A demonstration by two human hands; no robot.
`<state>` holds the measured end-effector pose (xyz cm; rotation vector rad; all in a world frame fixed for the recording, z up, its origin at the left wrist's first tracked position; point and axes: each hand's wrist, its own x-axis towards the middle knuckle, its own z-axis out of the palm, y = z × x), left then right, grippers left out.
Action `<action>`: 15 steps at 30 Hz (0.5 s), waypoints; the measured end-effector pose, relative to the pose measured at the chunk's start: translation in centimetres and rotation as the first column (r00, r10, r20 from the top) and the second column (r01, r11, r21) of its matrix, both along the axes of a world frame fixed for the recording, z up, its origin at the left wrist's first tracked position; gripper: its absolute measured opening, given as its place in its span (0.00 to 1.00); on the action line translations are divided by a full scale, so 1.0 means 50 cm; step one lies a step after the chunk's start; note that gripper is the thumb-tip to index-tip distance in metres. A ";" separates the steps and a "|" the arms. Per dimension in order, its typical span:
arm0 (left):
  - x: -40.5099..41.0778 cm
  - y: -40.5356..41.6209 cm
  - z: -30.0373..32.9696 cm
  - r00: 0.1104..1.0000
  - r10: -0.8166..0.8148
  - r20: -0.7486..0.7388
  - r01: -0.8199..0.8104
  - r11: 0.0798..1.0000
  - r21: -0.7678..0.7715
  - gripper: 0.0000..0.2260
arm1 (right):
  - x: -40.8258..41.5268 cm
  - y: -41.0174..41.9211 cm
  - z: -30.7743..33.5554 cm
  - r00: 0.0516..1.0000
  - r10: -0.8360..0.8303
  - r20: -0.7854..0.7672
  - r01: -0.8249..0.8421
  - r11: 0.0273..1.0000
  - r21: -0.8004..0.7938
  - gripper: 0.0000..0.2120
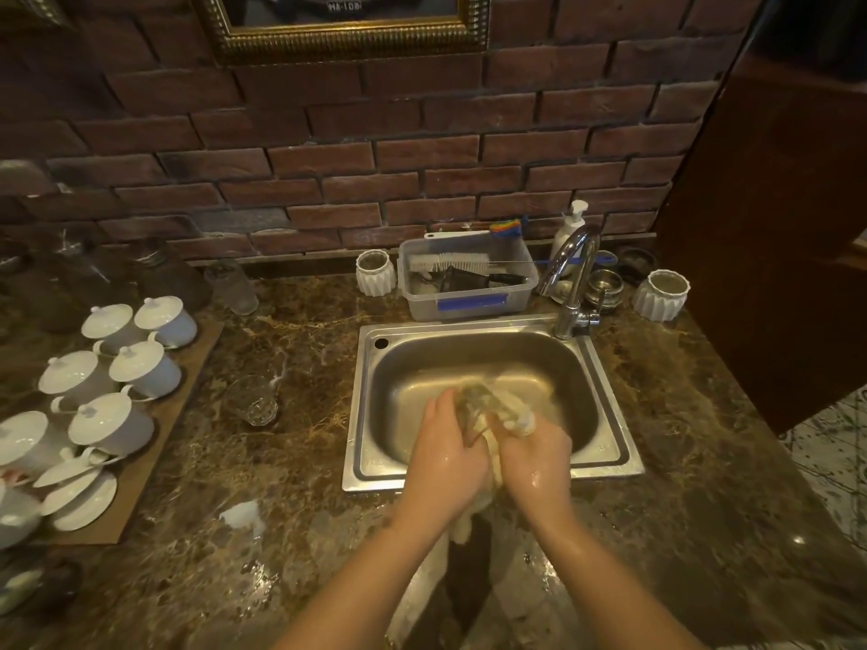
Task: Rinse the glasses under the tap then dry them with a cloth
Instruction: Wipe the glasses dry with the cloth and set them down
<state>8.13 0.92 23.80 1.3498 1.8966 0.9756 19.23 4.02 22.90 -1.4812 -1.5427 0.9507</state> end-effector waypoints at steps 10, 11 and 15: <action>-0.021 0.007 -0.016 0.888 -0.239 -0.393 0.151 0.959 -0.240 0.22 | -0.001 0.017 -0.019 0.756 0.355 0.550 -0.480 0.872 0.098 0.29; -0.015 0.007 -0.011 0.844 -0.262 -0.467 0.154 0.954 -0.258 0.21 | -0.003 0.012 -0.026 0.731 0.327 0.599 -0.490 0.863 0.126 0.32; -0.008 -0.004 -0.008 0.959 -0.078 -0.274 0.075 0.997 -0.021 0.13 | -0.002 0.000 -0.009 0.968 0.112 0.226 -0.161 0.964 0.213 0.22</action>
